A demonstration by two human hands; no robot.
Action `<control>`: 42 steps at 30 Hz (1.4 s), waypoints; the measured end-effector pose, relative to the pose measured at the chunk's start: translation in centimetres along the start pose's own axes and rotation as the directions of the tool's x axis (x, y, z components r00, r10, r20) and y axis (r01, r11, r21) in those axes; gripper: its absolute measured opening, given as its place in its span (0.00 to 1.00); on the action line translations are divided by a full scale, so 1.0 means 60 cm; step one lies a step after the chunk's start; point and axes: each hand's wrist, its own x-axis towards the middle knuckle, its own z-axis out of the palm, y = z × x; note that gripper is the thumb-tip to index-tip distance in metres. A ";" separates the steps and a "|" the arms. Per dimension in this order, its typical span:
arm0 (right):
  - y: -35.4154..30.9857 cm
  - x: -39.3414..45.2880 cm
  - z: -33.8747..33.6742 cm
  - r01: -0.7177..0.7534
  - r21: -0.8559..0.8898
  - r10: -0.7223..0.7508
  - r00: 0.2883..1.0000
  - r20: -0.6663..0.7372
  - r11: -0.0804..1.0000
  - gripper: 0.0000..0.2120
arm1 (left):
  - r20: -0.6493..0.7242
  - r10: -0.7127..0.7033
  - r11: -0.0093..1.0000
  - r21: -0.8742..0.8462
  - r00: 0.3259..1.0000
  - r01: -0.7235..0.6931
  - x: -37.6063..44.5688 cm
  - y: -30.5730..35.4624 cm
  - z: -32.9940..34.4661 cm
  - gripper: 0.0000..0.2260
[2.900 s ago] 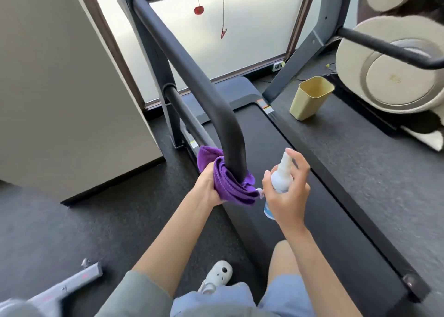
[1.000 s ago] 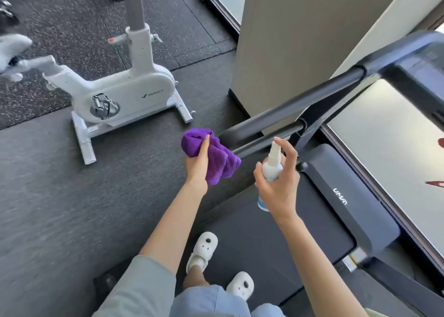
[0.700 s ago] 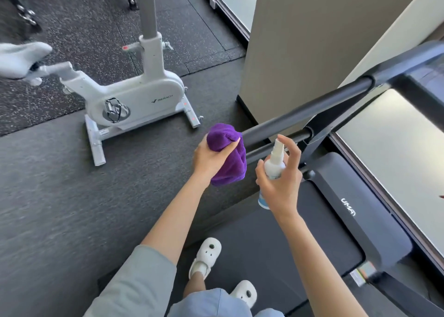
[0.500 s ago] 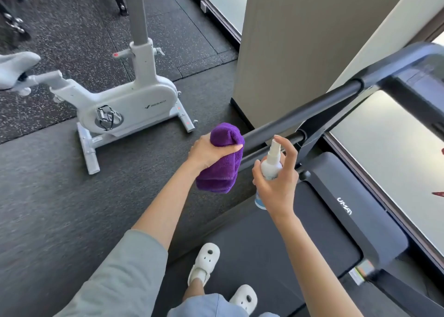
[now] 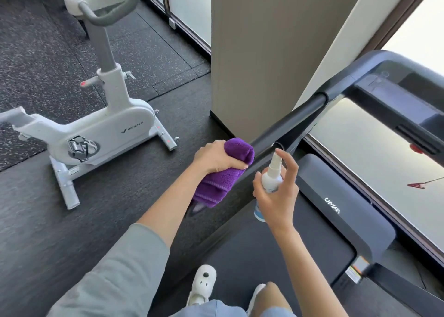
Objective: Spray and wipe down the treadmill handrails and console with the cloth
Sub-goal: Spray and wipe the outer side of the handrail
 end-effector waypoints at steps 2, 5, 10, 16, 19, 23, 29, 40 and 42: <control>0.013 0.018 -0.015 0.004 0.007 -0.003 1.000 -0.006 1.000 0.34 | 0.024 -0.006 1.000 0.016 1.000 0.005 0.016 0.015 0.003 0.29; 0.042 0.056 -0.041 0.025 0.002 -0.025 1.000 -0.005 1.000 0.34 | 0.034 -0.013 1.000 0.003 0.999 0.013 0.040 0.047 0.010 0.31; 0.079 0.135 -0.089 0.041 0.043 -0.045 0.996 0.080 0.998 0.31 | -0.064 -0.018 0.996 0.083 0.998 0.023 0.082 0.114 0.033 0.29; 0.089 0.214 -0.119 0.063 0.086 -0.085 0.952 0.294 0.994 0.32 | -0.221 -0.119 0.974 0.165 0.968 0.157 0.019 0.104 0.033 0.31; 0.089 0.231 -0.113 0.093 0.110 -0.128 0.921 0.368 0.989 0.32 | -0.281 -0.162 0.950 0.215 0.946 0.226 -0.028 0.077 0.030 0.29; 0.089 0.233 -0.093 0.111 0.127 -0.154 0.898 0.413 0.986 0.29 | -0.322 -0.207 0.934 0.215 0.924 0.285 -0.077 0.043 0.022 0.28; 0.084 0.228 -0.072 0.064 0.108 -0.102 0.911 0.401 0.992 0.30 | -0.316 -0.104 0.914 0.343 0.943 0.215 -0.045 0.065 0.032 0.33; 0.096 0.270 -0.100 0.063 0.078 -0.083 0.952 0.295 0.995 0.28 | -0.370 0.071 0.941 0.332 0.926 0.061 0.045 0.152 0.075 0.31; 0.087 0.266 -0.086 0.055 0.101 -0.084 0.949 0.304 0.993 0.27 | -0.384 0.038 0.948 0.306 0.923 0.088 0.009 0.111 0.067 0.32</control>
